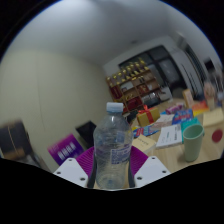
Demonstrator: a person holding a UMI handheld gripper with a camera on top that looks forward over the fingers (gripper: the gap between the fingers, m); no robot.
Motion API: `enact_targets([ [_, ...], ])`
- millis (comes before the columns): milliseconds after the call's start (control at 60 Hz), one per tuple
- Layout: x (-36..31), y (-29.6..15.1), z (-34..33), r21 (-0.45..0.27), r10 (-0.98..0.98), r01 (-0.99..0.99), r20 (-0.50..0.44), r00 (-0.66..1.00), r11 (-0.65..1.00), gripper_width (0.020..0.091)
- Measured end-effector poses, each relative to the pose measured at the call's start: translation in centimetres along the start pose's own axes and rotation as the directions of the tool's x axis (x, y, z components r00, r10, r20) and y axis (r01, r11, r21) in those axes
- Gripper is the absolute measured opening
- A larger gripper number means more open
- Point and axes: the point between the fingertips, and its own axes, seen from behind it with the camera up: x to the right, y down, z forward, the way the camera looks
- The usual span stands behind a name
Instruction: Pour water
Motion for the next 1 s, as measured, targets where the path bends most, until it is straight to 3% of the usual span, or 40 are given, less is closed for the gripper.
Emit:
enact_targets([
  [100,1.8,-4.8,-0.9,0.058,0.414,-0.414,0.021,0.910,0.908,0.0463],
  [233,6.8,-5.7,-1.0,0.009,0.789,-0.791,0.067,0.610,0.611,0.0460],
  [433,8.2,-5.0,-1.3,-0.100,0.965,-0.963,0.096,0.243,0.252,0.0458],
  [667,8.0,-5.8,-2.1,-0.176,0.987,-0.980,0.114,-0.111,-0.090,0.0459],
  [867,7.2,-5.8,-3.0,-0.181,0.990,-0.981,0.114,-0.088,-0.066,0.0464],
  [1000,6.4,-9.7,-4.6,-0.124,0.885,-0.889,0.226,0.407,0.440,0.0462],
])
